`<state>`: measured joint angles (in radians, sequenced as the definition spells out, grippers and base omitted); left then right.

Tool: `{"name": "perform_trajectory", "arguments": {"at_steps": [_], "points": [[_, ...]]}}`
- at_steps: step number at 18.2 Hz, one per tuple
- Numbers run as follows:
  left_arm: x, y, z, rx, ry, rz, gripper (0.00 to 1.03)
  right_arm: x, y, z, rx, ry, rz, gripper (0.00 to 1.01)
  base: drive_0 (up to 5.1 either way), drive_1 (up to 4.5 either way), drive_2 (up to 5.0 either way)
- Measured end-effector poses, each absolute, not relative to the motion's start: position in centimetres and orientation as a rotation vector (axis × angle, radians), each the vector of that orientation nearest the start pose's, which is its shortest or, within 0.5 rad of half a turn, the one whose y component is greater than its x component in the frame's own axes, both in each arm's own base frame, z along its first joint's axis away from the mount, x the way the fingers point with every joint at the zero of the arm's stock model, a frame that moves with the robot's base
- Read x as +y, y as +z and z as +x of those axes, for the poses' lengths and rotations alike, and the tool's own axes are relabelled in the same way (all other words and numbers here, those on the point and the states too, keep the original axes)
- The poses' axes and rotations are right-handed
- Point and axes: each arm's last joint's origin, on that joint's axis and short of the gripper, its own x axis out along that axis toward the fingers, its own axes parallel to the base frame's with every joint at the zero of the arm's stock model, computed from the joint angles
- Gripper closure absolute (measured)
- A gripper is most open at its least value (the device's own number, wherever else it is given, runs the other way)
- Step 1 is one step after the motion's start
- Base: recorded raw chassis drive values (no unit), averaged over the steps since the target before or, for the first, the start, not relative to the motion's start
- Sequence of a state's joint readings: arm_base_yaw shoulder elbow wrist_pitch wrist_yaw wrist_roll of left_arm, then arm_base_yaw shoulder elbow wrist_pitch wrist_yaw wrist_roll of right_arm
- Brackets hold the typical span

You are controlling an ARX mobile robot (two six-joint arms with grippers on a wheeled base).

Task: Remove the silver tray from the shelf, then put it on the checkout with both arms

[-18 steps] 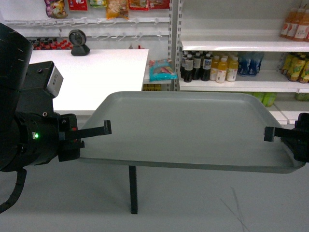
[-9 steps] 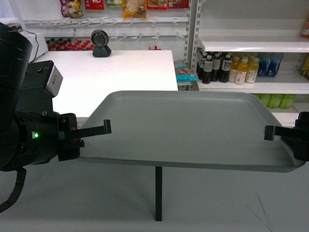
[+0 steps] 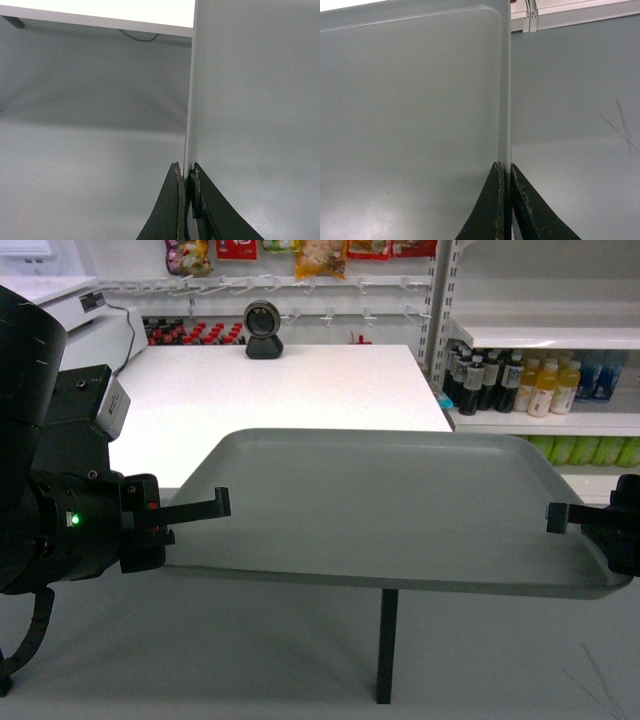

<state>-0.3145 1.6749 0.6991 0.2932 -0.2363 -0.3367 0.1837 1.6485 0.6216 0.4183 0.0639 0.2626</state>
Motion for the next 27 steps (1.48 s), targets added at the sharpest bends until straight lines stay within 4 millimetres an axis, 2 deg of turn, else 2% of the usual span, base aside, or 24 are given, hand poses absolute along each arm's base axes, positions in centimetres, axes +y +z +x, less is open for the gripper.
{"name": "perform_trajectory", "arguments": {"at_steps": [11,19,27], "points": [[-8.89,13.63,29.59,0.660,0.037,-0.139,1.00,5.26,13.31,29.33,0.613,0.036,0.180,0.97,-4.7,2.90,1.7],[-8.70,13.61,29.62,0.661,0.043,-0.139,1.00,5.48,13.32,29.31,0.611,0.039,0.182,0.97,0.0,0.00,0.0],[-8.81,13.59,29.57,0.662,0.043,-0.137,1.00,5.40,13.30,29.29,0.615,0.036,0.183,0.97,-0.1,4.28,-4.4]]}}
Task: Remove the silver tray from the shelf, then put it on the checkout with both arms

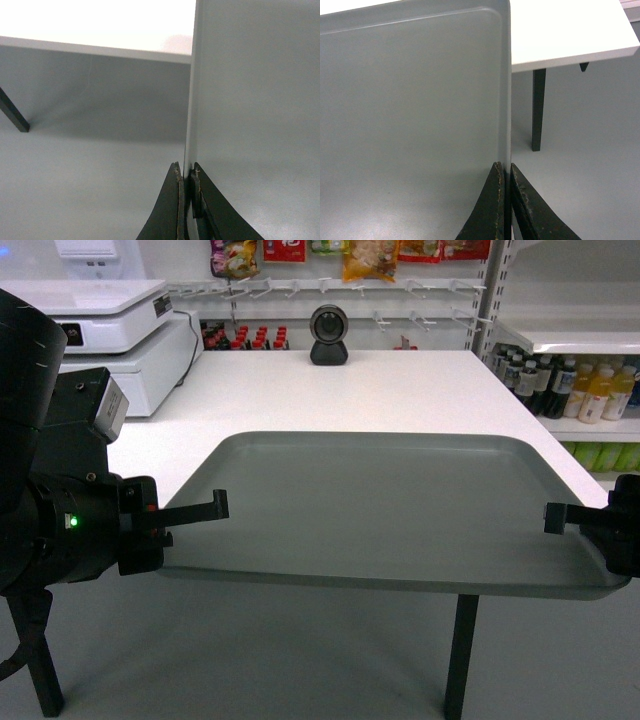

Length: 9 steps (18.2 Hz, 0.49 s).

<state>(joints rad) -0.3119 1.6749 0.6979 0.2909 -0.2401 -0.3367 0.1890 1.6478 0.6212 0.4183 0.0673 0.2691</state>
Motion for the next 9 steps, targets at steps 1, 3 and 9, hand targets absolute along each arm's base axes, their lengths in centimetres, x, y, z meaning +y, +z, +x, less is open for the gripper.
{"name": "perform_trajectory", "arguments": {"at_steps": [1,3,9], "points": [[-8.82,13.64,29.60,0.656,0.042,-0.139,1.00,5.41,13.32,29.30,0.612,0.036,0.183,0.97,0.1,4.39,-4.2],[-8.82,13.62,29.59,0.657,0.042,-0.139,1.00,5.41,13.31,29.30,0.612,0.036,0.183,0.97,0.1,4.37,-4.2],[-8.81,13.61,29.58,0.659,0.042,-0.138,1.00,5.41,13.31,29.30,0.612,0.036,0.183,0.97,0.0,4.33,-4.2]]}}
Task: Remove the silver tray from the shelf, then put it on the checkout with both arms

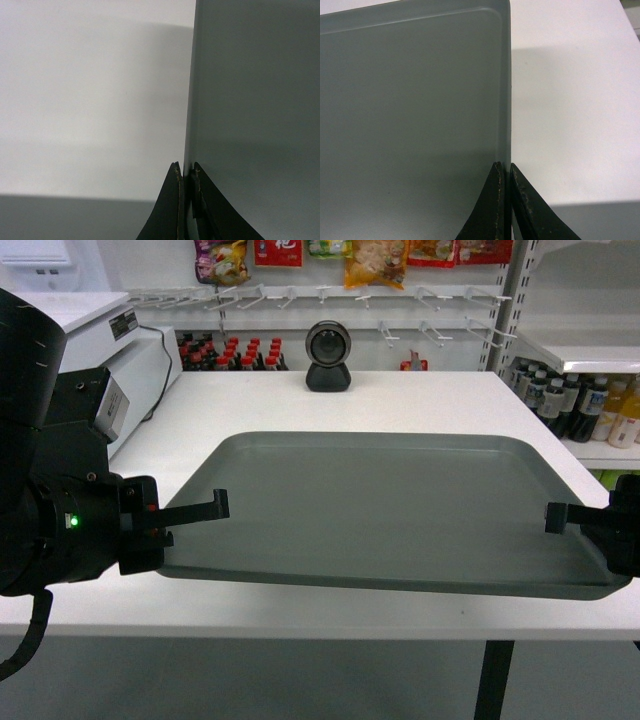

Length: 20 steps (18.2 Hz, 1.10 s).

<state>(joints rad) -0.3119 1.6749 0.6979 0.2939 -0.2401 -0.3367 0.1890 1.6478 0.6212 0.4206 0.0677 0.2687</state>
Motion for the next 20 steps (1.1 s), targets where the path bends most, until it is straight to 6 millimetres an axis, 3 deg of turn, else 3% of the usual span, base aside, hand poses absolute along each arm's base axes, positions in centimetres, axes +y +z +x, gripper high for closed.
{"name": "perform_trajectory", "arguments": {"at_steps": [6,15,17,20], "points": [[-8.8,13.6,29.6,0.659,0.042,-0.138,1.00,5.4,13.3,29.3,0.613,0.037,0.183,0.97,-0.1,4.18,-4.4],[-9.0,13.7,29.8,0.624,0.069,-0.141,1.00,5.4,13.4,29.4,0.586,0.058,0.181,0.97,0.0,0.00,0.0],[-9.7,13.2,31.3,0.545,0.214,-0.097,1.00,5.6,13.0,31.0,0.433,0.173,0.146,0.97,0.0,0.00,0.0],[-9.8,11.5,36.5,0.565,0.229,-0.061,0.99,6.5,11.9,35.8,0.433,0.188,0.107,0.97,0.0,0.00,0.0]]}}
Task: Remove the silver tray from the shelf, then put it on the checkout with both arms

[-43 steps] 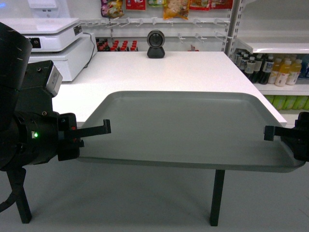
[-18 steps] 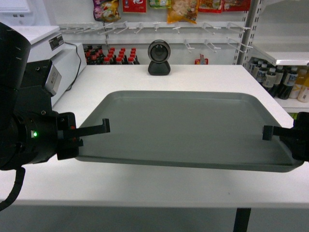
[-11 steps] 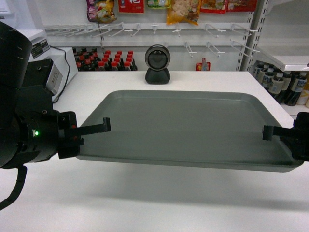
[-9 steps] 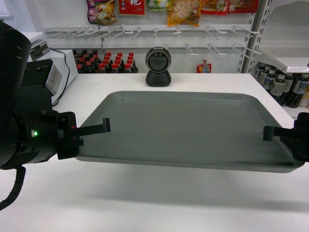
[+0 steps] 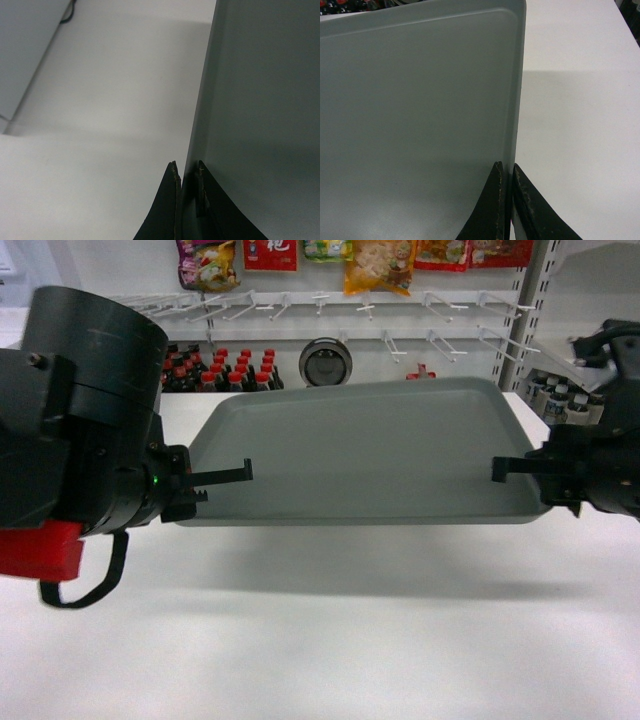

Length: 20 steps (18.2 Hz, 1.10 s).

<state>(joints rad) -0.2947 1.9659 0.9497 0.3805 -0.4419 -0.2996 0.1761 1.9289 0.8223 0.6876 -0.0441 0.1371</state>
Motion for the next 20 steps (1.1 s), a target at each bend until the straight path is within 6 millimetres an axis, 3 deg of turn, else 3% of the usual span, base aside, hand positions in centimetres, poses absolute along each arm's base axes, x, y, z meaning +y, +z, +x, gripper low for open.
{"name": "perform_trajectory", "arguments": {"at_steps": [4,7,10,14,17,18,19,20], "points": [[-10.1,8.1,42.1,0.627,0.185,-0.011,0.99,7.4,8.3,41.2,0.510,0.156,0.068,0.97,0.0,0.00,0.0],[-10.6,6.6,42.6,0.694,0.152,0.033,0.99,7.5,6.3,42.0,0.630,0.124,0.041,0.97,0.0,0.00,0.0],[-11.3,6.4,42.8,0.773,0.149,0.053,0.99,7.9,5.2,41.9,0.747,0.095,0.007,0.97,0.0,0.00,0.0],[-11.8,6.0,42.7,0.746,0.168,-0.008,0.65,8.2,6.0,41.8,0.663,0.102,0.012,0.64,0.0,0.00,0.0],[-11.7,10.0,41.5,0.545,0.118,-0.074,0.43,7.9,10.6,40.4,0.530,0.147,0.058,0.42,0.0,0.00,0.0],[-11.7,12.8,40.7,0.424,0.109,-0.073,0.37,7.8,12.9,40.2,0.464,0.154,0.072,0.35,0.0,0.00,0.0],[-11.4,15.2,40.1,0.298,0.077,-0.089,0.40,7.6,14.5,40.3,0.316,0.133,0.071,0.36,0.0,0.00,0.0],[-10.3,20.5,37.9,0.031,0.000,-0.102,0.52,6.7,16.7,39.2,0.076,0.039,0.054,0.49,0.0,0.00,0.0]]}}
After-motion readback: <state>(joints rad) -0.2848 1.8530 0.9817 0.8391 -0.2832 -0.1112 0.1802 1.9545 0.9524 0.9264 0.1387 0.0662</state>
